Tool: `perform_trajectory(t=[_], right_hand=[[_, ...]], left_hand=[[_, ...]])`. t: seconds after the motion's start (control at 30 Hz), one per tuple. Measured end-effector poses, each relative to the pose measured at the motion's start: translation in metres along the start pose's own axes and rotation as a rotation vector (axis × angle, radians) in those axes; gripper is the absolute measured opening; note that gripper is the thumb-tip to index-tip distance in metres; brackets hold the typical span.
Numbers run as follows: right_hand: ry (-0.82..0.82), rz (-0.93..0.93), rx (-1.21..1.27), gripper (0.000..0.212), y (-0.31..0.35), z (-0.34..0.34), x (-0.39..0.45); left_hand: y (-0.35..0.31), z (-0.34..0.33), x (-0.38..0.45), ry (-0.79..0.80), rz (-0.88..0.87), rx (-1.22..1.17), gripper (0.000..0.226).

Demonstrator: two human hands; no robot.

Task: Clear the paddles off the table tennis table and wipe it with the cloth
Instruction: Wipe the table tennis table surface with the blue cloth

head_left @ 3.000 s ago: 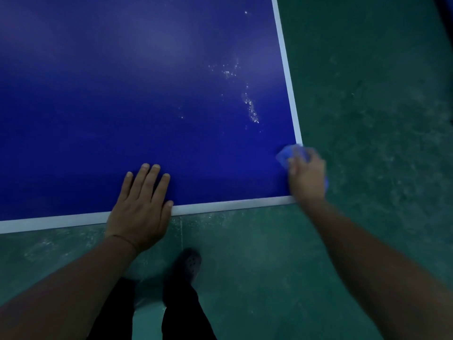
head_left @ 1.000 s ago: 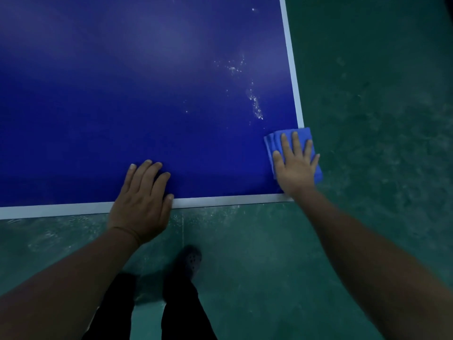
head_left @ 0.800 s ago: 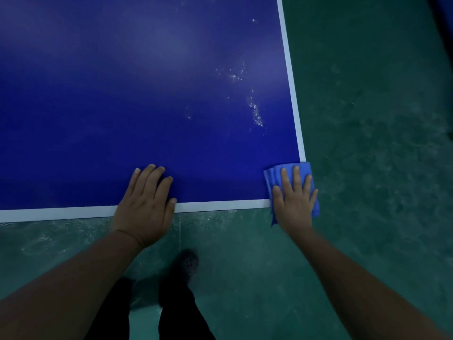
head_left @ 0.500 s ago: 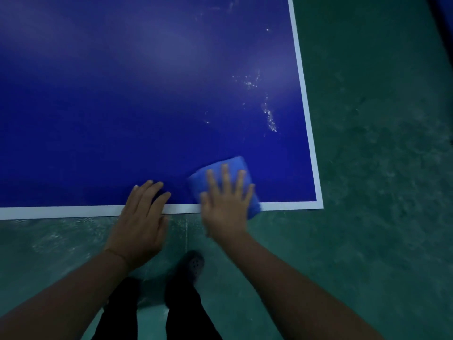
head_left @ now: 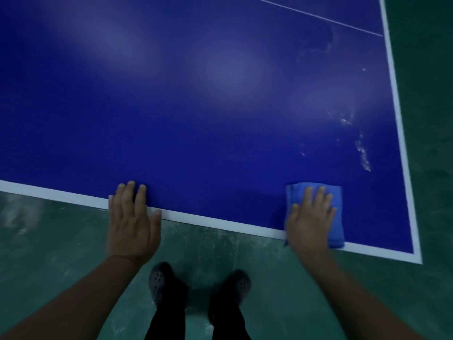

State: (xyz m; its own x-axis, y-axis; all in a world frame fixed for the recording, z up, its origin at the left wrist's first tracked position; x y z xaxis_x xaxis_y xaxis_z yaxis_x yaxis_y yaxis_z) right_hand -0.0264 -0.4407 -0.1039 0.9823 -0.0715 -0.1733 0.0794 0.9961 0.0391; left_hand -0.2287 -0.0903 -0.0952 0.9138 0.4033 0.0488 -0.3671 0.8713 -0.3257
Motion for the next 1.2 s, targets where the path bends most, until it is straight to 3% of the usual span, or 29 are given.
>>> perform_trajectory(t=[0.23,0.4,0.47,0.53,0.63,0.73,0.8,0.9,0.93,1.0,1.1,1.2], right_hand=[[0.045,0.554,-0.057,0.063,0.211,-0.02,-0.099],[0.052,0.77,-0.063,0.06,0.285,-0.02,-0.063],[-0.005,0.627,-0.106,0.059,0.253,-0.012,-0.001],[-0.055,0.34,-0.115,0.058,0.177,0.004,0.067],[0.015,-0.066,-0.008,0.06,0.058,0.029,0.12],[0.01,-0.177,0.041,0.059,0.07,0.025,0.1],[-0.049,0.025,0.023,0.056,0.14,0.014,0.052],[-0.026,0.635,-0.066,0.056,0.235,-0.017,-0.067],[0.006,0.778,-0.085,0.056,0.237,-0.025,-0.098],[0.051,0.863,-0.087,0.055,0.205,-0.026,-0.103],[-0.005,0.6,-0.156,0.059,0.118,-0.003,-0.033],[0.023,0.093,-0.068,0.054,0.019,0.024,0.05]], left_hand=[[0.009,-0.01,0.002,0.024,-0.005,0.024,0.077],[0.01,-0.009,0.002,-0.017,-0.011,0.002,0.075],[0.009,-0.011,0.001,-0.002,-0.014,0.016,0.074],[0.01,-0.011,0.002,0.007,-0.005,0.025,0.073],[0.009,-0.013,0.002,0.019,-0.006,0.035,0.073],[0.009,-0.012,0.002,0.024,-0.017,0.031,0.073],[0.009,-0.01,0.002,0.012,-0.015,-0.009,0.074],[0.011,-0.006,0.001,-0.02,-0.032,-0.085,0.074],[0.013,-0.006,0.0,-0.024,-0.046,-0.104,0.072],[0.015,-0.004,-0.001,-0.028,-0.072,-0.132,0.069],[0.016,0.001,-0.003,-0.036,-0.073,-0.17,0.069],[0.001,0.008,-0.005,-0.055,-0.091,-0.174,0.065]])
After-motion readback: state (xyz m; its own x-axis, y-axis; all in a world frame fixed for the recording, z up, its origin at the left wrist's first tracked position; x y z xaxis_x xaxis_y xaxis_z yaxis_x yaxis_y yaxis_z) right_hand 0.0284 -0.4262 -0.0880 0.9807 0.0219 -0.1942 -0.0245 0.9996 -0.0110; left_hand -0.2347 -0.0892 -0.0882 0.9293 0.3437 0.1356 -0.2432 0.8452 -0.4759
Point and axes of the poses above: each hand's wrist, its own x-axis towards the middle knuckle, its own z-axis out of the back of the hand, y = z × x, the point moved 8 cm from there along x, towards the middle knuckle, and after that the axes turned 9 degrees about -z, right-handed, at the moved point
